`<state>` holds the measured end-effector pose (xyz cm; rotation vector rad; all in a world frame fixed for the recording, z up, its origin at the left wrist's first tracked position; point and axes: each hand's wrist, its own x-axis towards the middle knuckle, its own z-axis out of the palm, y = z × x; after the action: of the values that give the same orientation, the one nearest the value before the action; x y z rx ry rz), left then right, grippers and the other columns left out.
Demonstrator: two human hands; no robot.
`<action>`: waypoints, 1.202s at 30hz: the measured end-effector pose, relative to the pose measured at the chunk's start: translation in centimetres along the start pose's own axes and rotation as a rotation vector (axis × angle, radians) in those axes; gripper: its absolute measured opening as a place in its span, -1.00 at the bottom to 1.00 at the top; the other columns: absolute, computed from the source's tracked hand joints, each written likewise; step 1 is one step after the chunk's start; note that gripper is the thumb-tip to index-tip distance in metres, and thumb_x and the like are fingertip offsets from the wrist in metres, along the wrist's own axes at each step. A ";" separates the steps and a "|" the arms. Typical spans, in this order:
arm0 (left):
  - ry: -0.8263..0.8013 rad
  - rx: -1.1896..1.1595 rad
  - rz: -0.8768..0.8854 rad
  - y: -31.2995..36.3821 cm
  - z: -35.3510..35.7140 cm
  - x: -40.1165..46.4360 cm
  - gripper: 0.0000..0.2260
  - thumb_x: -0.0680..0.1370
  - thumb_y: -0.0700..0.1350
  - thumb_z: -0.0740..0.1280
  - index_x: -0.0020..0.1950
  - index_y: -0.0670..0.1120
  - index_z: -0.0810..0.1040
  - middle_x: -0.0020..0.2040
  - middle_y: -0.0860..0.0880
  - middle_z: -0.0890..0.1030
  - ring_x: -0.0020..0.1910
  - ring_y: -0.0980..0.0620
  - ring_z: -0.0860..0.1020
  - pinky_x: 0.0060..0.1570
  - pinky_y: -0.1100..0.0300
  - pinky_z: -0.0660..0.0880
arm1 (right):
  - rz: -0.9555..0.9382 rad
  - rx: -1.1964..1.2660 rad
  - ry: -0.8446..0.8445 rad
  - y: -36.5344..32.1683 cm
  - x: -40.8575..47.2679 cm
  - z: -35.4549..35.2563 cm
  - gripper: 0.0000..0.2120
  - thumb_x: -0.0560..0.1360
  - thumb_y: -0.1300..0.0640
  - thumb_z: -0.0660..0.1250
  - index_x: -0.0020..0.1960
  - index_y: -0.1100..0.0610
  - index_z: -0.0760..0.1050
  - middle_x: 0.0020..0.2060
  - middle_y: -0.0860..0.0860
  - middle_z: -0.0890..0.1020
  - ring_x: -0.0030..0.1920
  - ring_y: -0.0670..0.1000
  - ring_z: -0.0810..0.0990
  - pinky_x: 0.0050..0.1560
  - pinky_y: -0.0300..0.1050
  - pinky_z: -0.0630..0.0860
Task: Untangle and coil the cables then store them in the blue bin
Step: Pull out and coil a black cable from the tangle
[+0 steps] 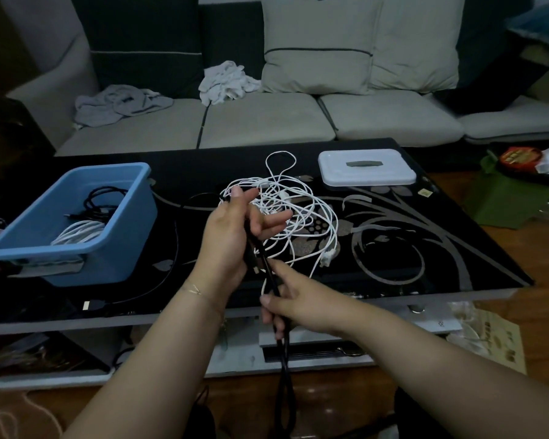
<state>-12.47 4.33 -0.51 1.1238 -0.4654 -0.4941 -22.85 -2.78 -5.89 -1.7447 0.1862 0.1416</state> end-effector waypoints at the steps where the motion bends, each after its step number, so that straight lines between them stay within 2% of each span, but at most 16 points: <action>1: -0.013 0.048 0.015 0.0 0.2 -0.2 -0.63 0.70 -0.02 0.01 -0.13 -0.20 0.44 -0.43 0.04 0.54 -0.15 -0.07 0.69 -0.15 0.13 0.61 | 0.005 -0.034 -0.015 -0.1 -0.1 -0.4 -0.47 0.61 0.27 0.18 0.49 -0.01 0.06 -0.34 0.04 0.55 -0.40 -0.01 0.52 -0.19 0.00 0.54; 4: -0.064 0.202 0.056 -0.3 0.7 -0.7 -0.67 0.70 -0.10 0.01 -0.13 -0.08 0.49 -0.31 -0.08 0.67 -0.14 -0.05 0.69 -0.10 0.18 0.60 | 0.066 -0.021 -0.102 -0.6 -0.5 -1.2 -0.35 0.57 0.33 0.25 0.45 -0.12 0.03 -0.29 0.11 0.59 -0.37 -0.03 0.56 -0.21 -0.12 0.55; 6: -0.105 0.310 0.092 -1.0 0.8 -0.9 -0.74 0.70 -0.13 0.00 -0.01 -0.02 0.46 -0.24 -0.05 0.69 -0.14 0.00 0.69 -0.07 0.20 0.58 | 0.112 0.020 -0.156 -0.9 -0.6 -1.5 -0.32 0.54 0.38 0.26 0.43 -0.13 0.04 -0.24 0.17 0.61 -0.36 -0.03 0.57 -0.21 -0.15 0.55; 8: -0.151 0.451 0.158 -1.9 0.7 -0.9 -0.82 0.69 -0.14 0.01 0.25 -0.04 0.31 -0.17 0.01 0.70 -0.09 0.06 0.68 0.01 0.21 0.56 | 0.140 0.041 -0.157 -1.3 -0.6 -1.8 -0.46 0.55 0.38 0.25 0.43 0.08 0.13 -0.21 0.17 0.63 -0.37 -0.06 0.58 -0.25 -0.20 0.56; 10: -0.190 0.641 0.238 -2.7 0.2 -0.8 -0.66 0.69 -0.10 0.04 0.46 -0.11 0.15 -0.06 0.08 0.68 -0.04 0.13 0.66 0.09 0.22 0.53 | 0.163 0.087 -0.138 -1.6 -0.5 -1.9 -0.67 0.56 0.36 0.24 0.30 0.31 0.31 -0.19 0.15 0.64 -0.39 -0.11 0.57 -0.30 -0.27 0.54; 11: -0.210 0.777 0.282 -2.8 0.0 -0.7 -0.59 0.68 -0.03 0.04 0.49 -0.14 0.11 -0.01 0.12 0.66 -0.01 0.14 0.65 0.10 0.19 0.52 | 0.172 0.125 -0.135 -1.7 -0.5 -1.9 -0.77 0.56 0.35 0.24 0.22 0.33 0.38 -0.18 0.13 0.64 -0.38 -0.12 0.56 -0.30 -0.28 0.54; 14: -0.256 1.308 0.423 -2.9 -0.8 -0.6 -0.37 0.58 0.22 -0.06 0.52 -0.15 0.09 0.11 0.00 0.65 0.01 -0.11 0.64 -0.01 -0.02 0.53 | 0.177 0.187 -0.139 -1.8 -0.5 -1.7 -0.92 0.55 0.35 0.26 0.01 0.23 0.47 -0.22 0.09 0.65 -0.33 -0.10 0.55 -0.28 -0.28 0.55; 16: -0.289 1.625 0.440 -2.9 -0.8 -0.4 -0.39 0.62 0.19 -0.01 0.51 -0.20 0.10 0.07 -0.17 0.65 0.00 -0.26 0.60 -0.10 -0.05 0.49 | 0.163 0.132 -0.149 -1.7 -0.4 -1.8 -0.89 0.53 0.37 0.28 -0.09 0.18 0.48 -0.24 0.08 0.64 -0.33 -0.10 0.52 -0.25 -0.27 0.57; 19: -0.385 1.858 0.399 -2.9 -0.3 -0.5 -0.51 0.64 0.14 0.03 0.39 -0.21 0.24 0.00 -0.20 0.64 0.00 -0.25 0.59 -0.14 0.00 0.41 | 0.125 -0.013 -0.147 -1.6 -0.4 -1.9 -0.78 0.49 0.44 0.27 -0.14 0.13 0.44 -0.28 0.07 0.61 -0.40 -0.12 0.52 -0.28 -0.28 0.54; 22: -0.430 1.838 0.318 -2.7 -0.6 -0.3 -0.60 0.64 0.15 0.04 0.19 -0.17 0.33 -0.04 -0.19 0.62 0.00 -0.22 0.58 -0.21 0.05 0.32 | 0.085 -0.105 -0.138 -1.6 -0.5 -1.8 -0.75 0.46 0.48 0.26 -0.18 0.14 0.43 -0.31 0.05 0.59 -0.37 -0.05 0.52 -0.28 -0.25 0.54; 24: -0.452 1.797 0.265 -2.3 -0.7 -0.3 -0.66 0.65 0.15 0.06 0.07 -0.14 0.33 -0.04 -0.19 0.61 -0.01 -0.21 0.57 -0.24 0.09 0.26 | 0.068 -0.120 -0.113 -1.5 -0.4 -1.5 -0.81 0.45 0.46 0.27 -0.18 0.19 0.41 -0.35 0.05 0.55 -0.34 0.00 0.51 -0.22 -0.14 0.53; 26: -0.463 1.770 0.247 -1.9 -0.9 -0.3 -0.68 0.64 0.15 0.05 -0.01 -0.10 0.31 -0.03 -0.19 0.61 0.01 -0.20 0.56 -0.23 0.10 0.24 | 0.051 -0.106 -0.071 -1.3 -0.3 -1.2 -0.85 0.45 0.40 0.30 -0.06 0.24 0.37 -0.39 0.02 0.49 -0.35 0.01 0.51 -0.20 -0.05 0.51; 28: -0.449 1.733 0.240 -1.5 -1.2 -0.1 -0.68 0.64 0.16 0.03 -0.08 -0.08 0.29 -0.05 -0.19 0.60 0.00 -0.20 0.55 -0.22 0.09 0.24 | 0.028 -0.045 -0.041 -1.3 -0.2 -0.8 -0.69 0.46 0.37 0.31 0.13 0.19 0.30 -0.41 -0.06 0.54 -0.31 0.03 0.54 -0.18 -0.04 0.51; 32: -0.288 1.634 0.227 -0.9 -2.3 0.5 -0.66 0.63 0.16 0.05 -0.14 -0.08 0.30 -0.09 -0.20 0.60 -0.02 -0.23 0.54 -0.23 0.07 0.24 | -0.041 -0.102 0.020 -1.1 -0.5 -1.3 -0.52 0.41 0.28 0.39 0.17 0.03 0.21 -0.27 0.18 0.57 -0.18 0.10 0.58 0.00 0.09 0.48; 34: -0.186 1.562 0.215 -0.6 -3.1 0.7 -0.66 0.62 0.18 0.07 -0.14 -0.08 0.32 -0.11 -0.20 0.60 -0.03 -0.23 0.55 -0.24 0.07 0.26 | -0.013 -0.172 0.007 -1.0 -0.8 -1.9 -0.50 0.42 0.19 0.45 0.21 0.04 0.23 -0.22 0.21 0.55 -0.19 0.04 0.53 -0.04 0.04 0.43; 36: -0.127 1.494 0.227 -0.4 -3.4 0.6 -0.64 0.59 0.21 0.11 -0.07 -0.09 0.39 -0.18 -0.11 0.59 -0.09 -0.19 0.55 -0.23 0.07 0.31 | 0.036 -0.286 -0.051 -0.8 -1.3 -1.9 -0.56 0.45 0.08 0.45 0.22 0.06 0.31 -0.11 0.11 0.62 -0.14 -0.05 0.54 0.03 0.00 0.49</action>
<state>-10.05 6.26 -2.02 2.4193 -1.1327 0.0862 -24.00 -4.49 -4.54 -2.0208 0.1663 0.2487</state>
